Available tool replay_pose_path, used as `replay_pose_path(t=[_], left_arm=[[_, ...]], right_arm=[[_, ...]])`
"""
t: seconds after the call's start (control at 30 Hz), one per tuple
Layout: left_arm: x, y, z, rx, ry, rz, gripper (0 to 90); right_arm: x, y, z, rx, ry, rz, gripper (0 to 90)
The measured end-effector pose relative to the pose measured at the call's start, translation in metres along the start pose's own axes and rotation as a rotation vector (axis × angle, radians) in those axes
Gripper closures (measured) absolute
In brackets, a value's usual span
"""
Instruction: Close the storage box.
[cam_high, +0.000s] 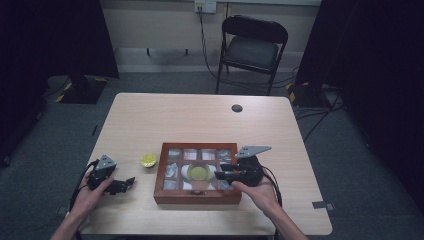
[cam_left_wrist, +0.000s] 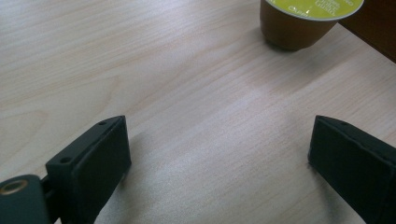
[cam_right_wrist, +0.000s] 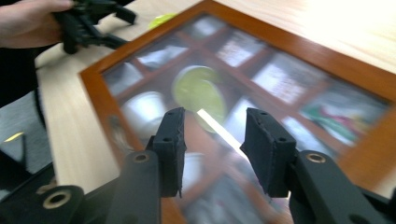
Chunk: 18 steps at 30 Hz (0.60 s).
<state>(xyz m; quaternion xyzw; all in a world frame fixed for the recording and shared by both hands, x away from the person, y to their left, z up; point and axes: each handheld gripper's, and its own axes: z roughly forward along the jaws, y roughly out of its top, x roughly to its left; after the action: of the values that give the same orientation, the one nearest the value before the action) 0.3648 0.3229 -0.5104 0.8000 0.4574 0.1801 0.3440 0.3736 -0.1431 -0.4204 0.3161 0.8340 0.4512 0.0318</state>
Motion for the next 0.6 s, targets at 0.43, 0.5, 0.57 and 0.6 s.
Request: replay_pose_path(t=[0.43,0.5,0.57,0.6], left_arm=[[0.0,0.0,0.0,0.0,0.0,0.0,5.0],[0.0,0.0,0.0,-0.002,0.002,-0.003,4.9],[0.0,0.0,0.0,-0.001,0.002,-0.004,4.8],[0.0,0.0,0.0,-0.001,0.003,-0.004,4.7]], right_arm=[[-0.041,-0.035,-0.045,-0.011,-0.208,0.105,41.3],[-0.051,-0.042,-0.05,0.0,-0.252,0.117,39.0],[-0.063,-0.051,-0.056,0.003,-0.289,0.152,36.2],[-0.07,-0.056,-0.058,0.008,-0.305,0.179,34.3]])
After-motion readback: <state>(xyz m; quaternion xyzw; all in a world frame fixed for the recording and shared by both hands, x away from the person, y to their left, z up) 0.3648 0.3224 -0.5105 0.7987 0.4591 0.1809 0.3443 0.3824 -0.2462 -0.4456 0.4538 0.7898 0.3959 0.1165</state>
